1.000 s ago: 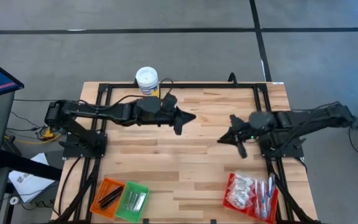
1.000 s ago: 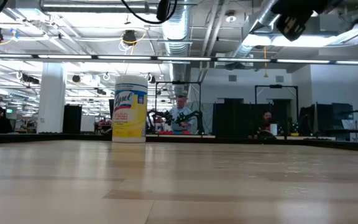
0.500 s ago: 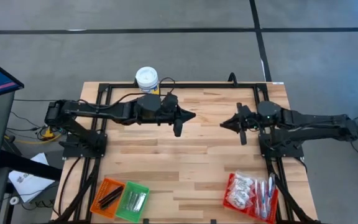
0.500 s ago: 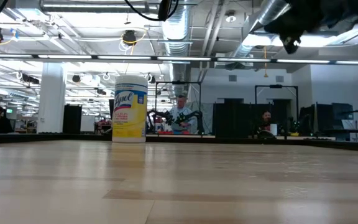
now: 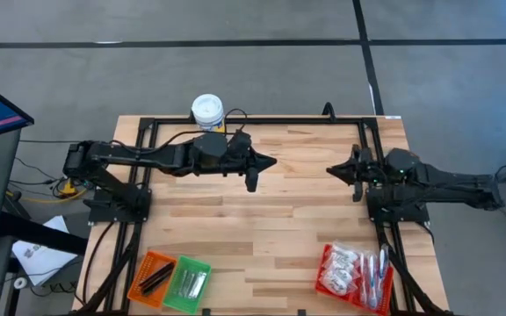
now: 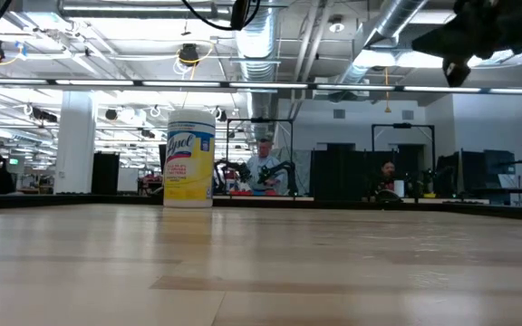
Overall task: Pick & Place Travel size toiletries
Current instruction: Return to Home Position
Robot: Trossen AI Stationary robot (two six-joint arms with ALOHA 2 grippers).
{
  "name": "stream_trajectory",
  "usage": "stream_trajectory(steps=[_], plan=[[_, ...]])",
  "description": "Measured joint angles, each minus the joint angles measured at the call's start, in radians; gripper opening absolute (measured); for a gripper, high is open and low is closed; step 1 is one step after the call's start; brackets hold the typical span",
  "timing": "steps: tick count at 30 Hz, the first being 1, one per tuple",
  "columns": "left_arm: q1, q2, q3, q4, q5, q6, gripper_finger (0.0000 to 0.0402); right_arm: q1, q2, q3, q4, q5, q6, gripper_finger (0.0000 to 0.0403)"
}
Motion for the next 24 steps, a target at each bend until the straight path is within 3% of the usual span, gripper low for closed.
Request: stream_trajectory(steps=[15, 24], plan=[[0.007, 0.0, 0.0, 0.004, -0.016, 0.0, 0.0001, 0.0, -0.316, -0.083, -0.135, 0.033, 0.022, 0.0], [0.027, 0.0, 0.0, 0.021, -0.018, 0.0, 0.0001, 0.008, -0.319, -0.092, -0.15, 0.021, 0.026, 0.0]])
